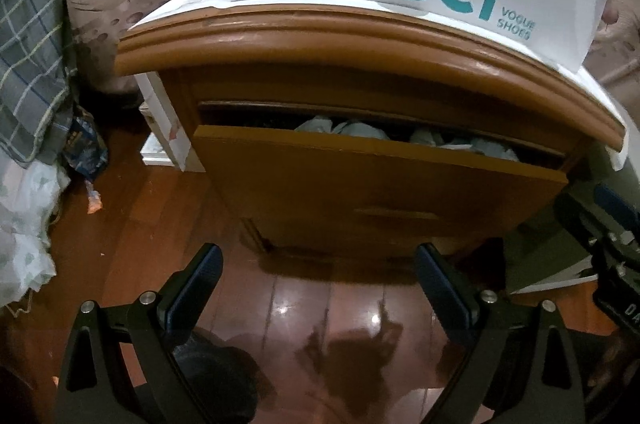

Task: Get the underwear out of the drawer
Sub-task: 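Approach the partly open drawer with both tools held open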

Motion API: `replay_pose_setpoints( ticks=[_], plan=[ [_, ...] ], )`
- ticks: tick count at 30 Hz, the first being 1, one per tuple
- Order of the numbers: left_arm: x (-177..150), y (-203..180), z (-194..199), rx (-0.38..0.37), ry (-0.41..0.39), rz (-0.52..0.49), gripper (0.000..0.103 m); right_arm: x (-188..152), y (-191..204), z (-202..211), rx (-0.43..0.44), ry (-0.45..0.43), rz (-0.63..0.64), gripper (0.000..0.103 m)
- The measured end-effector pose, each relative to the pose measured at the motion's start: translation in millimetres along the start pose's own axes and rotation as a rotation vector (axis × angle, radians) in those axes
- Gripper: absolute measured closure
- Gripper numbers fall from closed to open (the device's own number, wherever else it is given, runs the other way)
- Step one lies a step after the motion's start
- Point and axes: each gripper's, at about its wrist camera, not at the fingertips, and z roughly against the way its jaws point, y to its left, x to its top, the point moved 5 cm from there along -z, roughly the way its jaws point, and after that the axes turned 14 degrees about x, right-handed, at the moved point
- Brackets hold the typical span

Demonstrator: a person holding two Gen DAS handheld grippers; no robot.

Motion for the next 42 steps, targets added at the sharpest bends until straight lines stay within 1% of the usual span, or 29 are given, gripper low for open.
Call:
replay_pose_setpoints(
  ticks=[6, 11, 42],
  plan=[
    [-2.3, -3.3, -1.9, 0.031, 0.01, -0.035, 0.009, -1.5, -1.2, 0.0, 0.001, 0.003, -0.007, 0.012],
    [-1.9, 0.8, -4.3, 0.042, 0.021, -0.021, 0.009, -2.0, -3.4, 0.4, 0.001, 0.004, -0.013, 0.012],
    [-2.8, 2.2, -5.3, 0.046, 0.034, -0.012, 0.009, -1.5, -4.5, 1.1, -0.01, -0.002, -0.012, 0.012]
  ],
)
